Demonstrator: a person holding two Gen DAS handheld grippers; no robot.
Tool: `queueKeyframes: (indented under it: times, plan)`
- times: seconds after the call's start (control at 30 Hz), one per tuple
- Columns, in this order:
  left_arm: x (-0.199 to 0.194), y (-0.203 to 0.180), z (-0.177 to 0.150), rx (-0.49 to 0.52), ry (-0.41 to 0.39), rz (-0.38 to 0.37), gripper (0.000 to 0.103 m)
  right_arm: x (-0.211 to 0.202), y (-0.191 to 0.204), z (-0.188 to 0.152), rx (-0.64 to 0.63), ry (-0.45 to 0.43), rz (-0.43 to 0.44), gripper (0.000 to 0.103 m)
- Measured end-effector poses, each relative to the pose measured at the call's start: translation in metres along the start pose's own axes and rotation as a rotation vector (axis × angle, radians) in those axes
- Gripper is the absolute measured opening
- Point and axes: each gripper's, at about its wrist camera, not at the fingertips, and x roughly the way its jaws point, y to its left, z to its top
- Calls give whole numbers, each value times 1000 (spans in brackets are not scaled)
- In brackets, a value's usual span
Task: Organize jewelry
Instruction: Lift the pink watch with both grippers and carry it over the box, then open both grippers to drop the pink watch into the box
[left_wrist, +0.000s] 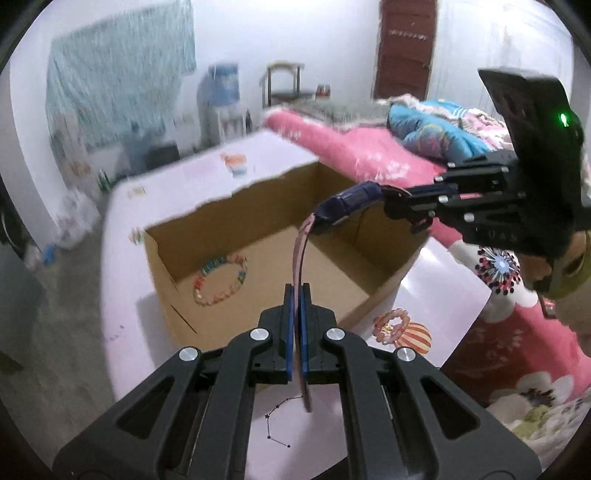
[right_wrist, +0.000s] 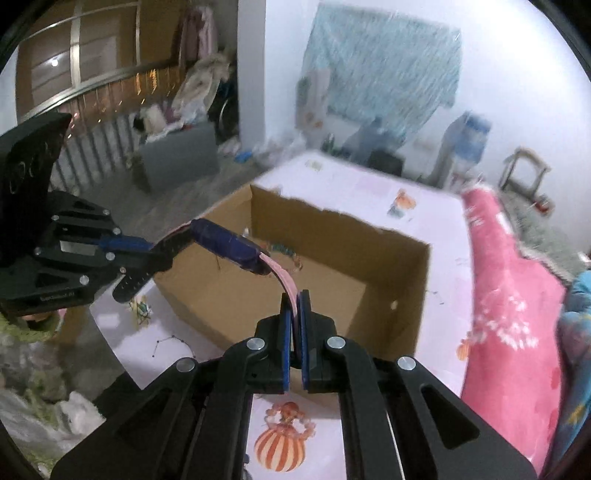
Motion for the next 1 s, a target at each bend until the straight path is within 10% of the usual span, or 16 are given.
queueKeyframes:
  times: [0.53, 0.7, 1.0]
  plan:
    - [147, 68, 23, -199, 474, -335, 2, 159, -48, 56, -249, 572, 2, 4]
    - [171, 81, 21, -246, 526, -281, 32, 178, -52, 61, -311, 588, -83, 18]
    - [158, 76, 20, -209, 477, -248, 43, 158, -70, 81, -253, 459, -136, 39]
